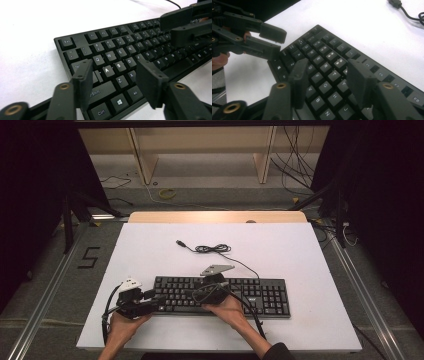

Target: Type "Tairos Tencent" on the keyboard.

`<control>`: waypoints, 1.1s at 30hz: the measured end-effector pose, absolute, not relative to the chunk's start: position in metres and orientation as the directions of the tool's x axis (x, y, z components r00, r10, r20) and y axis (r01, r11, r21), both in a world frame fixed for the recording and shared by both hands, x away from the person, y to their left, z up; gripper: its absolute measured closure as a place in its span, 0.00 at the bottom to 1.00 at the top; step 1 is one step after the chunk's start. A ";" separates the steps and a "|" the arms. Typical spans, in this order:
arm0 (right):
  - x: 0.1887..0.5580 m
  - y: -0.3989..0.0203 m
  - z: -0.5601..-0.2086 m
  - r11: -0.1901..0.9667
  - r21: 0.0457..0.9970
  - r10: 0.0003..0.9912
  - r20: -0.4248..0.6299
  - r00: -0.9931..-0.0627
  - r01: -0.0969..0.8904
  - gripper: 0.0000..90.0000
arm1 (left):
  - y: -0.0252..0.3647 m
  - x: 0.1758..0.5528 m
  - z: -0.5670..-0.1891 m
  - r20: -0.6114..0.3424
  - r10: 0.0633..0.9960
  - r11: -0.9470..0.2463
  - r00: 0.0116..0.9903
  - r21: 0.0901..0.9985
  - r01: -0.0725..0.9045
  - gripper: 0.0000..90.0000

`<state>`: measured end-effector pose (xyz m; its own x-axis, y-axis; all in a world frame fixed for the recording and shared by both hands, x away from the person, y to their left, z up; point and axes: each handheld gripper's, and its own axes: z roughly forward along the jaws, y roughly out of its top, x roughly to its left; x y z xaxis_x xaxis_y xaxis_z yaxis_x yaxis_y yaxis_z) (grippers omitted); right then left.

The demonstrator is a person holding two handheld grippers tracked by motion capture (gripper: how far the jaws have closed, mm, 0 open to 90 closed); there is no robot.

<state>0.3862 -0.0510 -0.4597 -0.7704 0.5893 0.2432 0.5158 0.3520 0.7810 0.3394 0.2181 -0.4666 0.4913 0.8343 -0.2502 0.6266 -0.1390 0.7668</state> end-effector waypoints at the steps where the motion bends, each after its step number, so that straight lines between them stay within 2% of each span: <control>1: 0.385 -0.052 -0.459 0.350 0.781 0.590 0.245 -0.769 0.517 0.55 | 0.218 0.340 -0.466 -0.253 0.836 -0.134 0.487 0.767 0.628 0.49; 8: 0.381 -0.061 -0.457 0.337 0.789 0.593 0.246 -0.766 0.514 0.48 | 0.216 0.342 -0.465 -0.256 0.830 -0.128 0.495 0.778 0.616 0.42; 14: 0.377 -0.073 -0.457 0.326 0.798 0.601 0.239 -0.763 0.507 0.45 | 0.212 0.345 -0.464 -0.253 0.826 -0.133 0.504 0.781 0.610 0.43; 17: 0.375 -0.079 -0.457 0.322 0.804 0.601 0.234 -0.764 0.499 0.44 | 0.211 0.347 -0.465 -0.251 0.830 -0.131 0.499 0.781 0.611 0.50; 27: 0.367 -0.097 -0.459 0.302 0.811 0.612 0.238 -0.754 0.501 0.40 | 0.207 0.355 -0.471 -0.234 0.833 -0.166 0.500 0.757 0.631 0.82; 33: 0.362 -0.105 -0.458 0.288 0.819 0.611 0.243 -0.753 0.497 0.38 | 0.203 0.359 -0.474 -0.220 0.833 -0.196 0.508 0.741 0.643 0.95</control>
<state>0.3620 -0.1051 -0.4582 -0.7533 0.6112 0.2426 0.4970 0.2876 0.8187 0.3594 0.2032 -0.4737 0.5079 0.8327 -0.2205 0.6427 -0.1959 0.7407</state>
